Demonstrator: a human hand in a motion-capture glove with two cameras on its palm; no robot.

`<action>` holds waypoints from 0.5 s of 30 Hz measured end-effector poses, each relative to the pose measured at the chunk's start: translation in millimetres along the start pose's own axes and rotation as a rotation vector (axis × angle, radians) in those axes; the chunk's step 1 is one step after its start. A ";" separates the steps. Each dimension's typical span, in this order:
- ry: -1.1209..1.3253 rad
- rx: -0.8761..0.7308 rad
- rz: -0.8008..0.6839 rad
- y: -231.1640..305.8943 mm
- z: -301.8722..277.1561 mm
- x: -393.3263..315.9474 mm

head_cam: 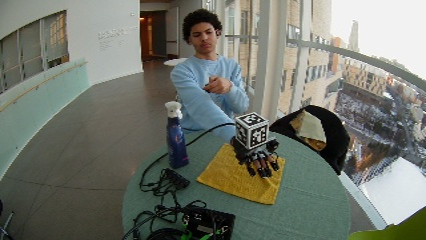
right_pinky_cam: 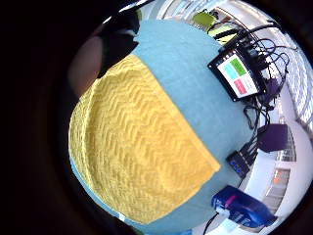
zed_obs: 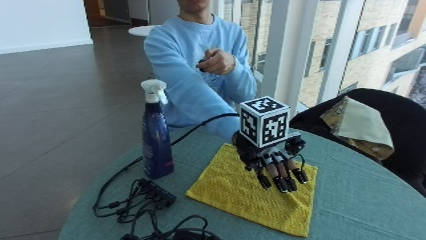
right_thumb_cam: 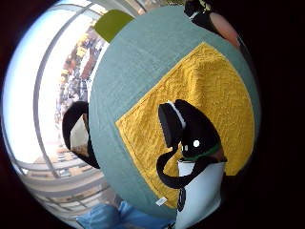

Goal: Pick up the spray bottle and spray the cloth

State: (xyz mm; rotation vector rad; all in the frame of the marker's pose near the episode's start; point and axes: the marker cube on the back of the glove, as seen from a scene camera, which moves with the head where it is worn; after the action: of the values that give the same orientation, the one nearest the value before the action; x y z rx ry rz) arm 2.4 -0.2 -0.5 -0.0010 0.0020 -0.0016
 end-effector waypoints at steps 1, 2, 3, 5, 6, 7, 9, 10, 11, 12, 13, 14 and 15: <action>0.000 0.000 0.000 -0.1 -0.2 0.6; 0.000 0.001 0.001 -0.3 -0.6 1.6; 0.000 0.001 0.001 -0.6 -1.2 2.7; 0.001 0.003 0.003 -1.8 -2.7 5.2; 0.002 0.003 0.004 -2.7 -3.4 6.5; 0.003 0.002 0.005 -3.5 -4.0 7.8; 0.006 -0.001 0.007 -4.7 -4.6 9.6; 0.008 -0.001 0.008 -4.9 -4.7 10.1; 0.011 -0.002 0.007 -4.7 -4.8 10.4; 0.015 -0.001 0.005 -4.4 -5.0 10.7; 0.020 -0.001 0.002 -3.8 -5.4 11.0; 0.025 0.000 -0.001 -3.3 -5.9 11.6; 0.029 0.001 -0.003 -2.9 -6.4 12.4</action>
State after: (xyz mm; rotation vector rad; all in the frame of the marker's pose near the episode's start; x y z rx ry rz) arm 14.8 -3.1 -7.0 -0.0003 0.0308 -0.0045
